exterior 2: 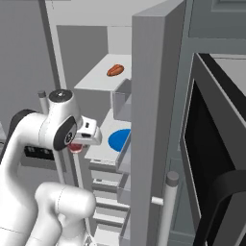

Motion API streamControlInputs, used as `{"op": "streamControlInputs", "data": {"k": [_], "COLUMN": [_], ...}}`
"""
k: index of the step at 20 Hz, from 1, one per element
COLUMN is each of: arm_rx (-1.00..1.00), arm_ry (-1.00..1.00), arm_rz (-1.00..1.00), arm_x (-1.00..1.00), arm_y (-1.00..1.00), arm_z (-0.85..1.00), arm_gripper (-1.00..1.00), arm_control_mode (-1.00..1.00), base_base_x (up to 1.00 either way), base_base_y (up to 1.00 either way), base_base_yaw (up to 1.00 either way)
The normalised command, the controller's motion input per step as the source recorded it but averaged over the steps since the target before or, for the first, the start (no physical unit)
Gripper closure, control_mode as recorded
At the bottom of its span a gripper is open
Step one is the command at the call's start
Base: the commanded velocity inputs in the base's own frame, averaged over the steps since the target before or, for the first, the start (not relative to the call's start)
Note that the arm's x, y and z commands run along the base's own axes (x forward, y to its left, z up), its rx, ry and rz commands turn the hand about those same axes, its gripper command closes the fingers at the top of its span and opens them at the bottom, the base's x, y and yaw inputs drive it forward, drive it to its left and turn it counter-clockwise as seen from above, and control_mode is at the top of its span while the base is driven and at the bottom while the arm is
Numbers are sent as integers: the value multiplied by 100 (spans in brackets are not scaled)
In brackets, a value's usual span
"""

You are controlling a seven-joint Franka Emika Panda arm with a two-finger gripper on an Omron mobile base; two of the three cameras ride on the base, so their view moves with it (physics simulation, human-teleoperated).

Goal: Transport the steak from the fridge to the microwave and turn on the microwave.

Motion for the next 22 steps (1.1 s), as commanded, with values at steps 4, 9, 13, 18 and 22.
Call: {"op": "streamControlInputs", "data": {"k": [4,9,13,18,22], "arm_rx": [-1,-3,-6,-4,-5], "arm_ry": [0,0,0,0,0], "arm_rz": [0,0,0,0,0], "arm_x": [-3,-7,-11,-16,-5], "arm_y": [0,0,4,2,10], "arm_z": [-8,-32,-35,-30,-23], "arm_gripper": [100,100,100,100,100], "arm_control_mode": [-100,-100,-100,-100,-100], "base_base_x": [0,0,0,0,0], "base_base_y": [0,0,0,0,0], "base_base_yaw": [0,0,0,0,0]}}
